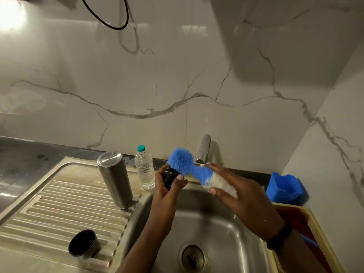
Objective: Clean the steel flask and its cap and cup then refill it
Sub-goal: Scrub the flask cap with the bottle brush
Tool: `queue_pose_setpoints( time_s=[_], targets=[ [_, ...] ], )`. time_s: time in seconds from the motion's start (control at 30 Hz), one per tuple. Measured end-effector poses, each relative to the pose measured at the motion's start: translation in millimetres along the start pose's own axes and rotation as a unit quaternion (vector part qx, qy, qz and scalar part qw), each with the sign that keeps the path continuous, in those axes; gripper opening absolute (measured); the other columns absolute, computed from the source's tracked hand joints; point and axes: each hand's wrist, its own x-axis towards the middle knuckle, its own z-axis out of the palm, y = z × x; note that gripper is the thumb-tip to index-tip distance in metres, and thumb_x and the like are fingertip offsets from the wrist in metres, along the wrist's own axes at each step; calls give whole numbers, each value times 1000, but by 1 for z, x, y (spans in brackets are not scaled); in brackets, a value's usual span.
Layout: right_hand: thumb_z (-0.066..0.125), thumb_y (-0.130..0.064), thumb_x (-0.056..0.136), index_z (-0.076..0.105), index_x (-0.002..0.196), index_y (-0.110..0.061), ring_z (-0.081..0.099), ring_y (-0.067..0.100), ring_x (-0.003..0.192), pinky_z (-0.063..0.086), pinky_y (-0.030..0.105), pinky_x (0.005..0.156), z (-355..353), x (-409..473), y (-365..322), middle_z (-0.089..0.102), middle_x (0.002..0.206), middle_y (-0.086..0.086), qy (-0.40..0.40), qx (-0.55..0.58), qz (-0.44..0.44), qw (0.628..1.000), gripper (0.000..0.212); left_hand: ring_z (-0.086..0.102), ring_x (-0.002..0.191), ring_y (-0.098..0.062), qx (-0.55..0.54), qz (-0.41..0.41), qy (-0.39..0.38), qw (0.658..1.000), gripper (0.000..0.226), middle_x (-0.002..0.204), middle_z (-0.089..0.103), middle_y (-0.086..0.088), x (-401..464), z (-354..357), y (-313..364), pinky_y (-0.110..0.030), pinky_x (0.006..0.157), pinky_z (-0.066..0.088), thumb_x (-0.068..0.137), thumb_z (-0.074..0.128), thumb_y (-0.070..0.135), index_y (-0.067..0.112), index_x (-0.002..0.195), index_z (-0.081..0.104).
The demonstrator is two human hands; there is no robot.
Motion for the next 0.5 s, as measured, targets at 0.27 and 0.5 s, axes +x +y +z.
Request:
queue_pose_setpoints(
  time_s=[0.27,0.5],
  targets=[
    [40,-61,93,31,146,-49,66,8,86,56,33,74,6,1,12,66,97,-15,18,-65,-15,998,55,67,105,-13,105,68,27,992,52,117,63,5,3,-7,0,-45,92,58,83,77,36,33,128,50],
    [43,-63,83,44,128,-42,65,11,66,56,36,62,8,2,15,60,68,-13,-5,-47,13,999,50,68,109,-14,136,86,-7,987,54,120,65,2,10,-12,0,-41,92,58,82,77,28,32,126,45]
  ],
)
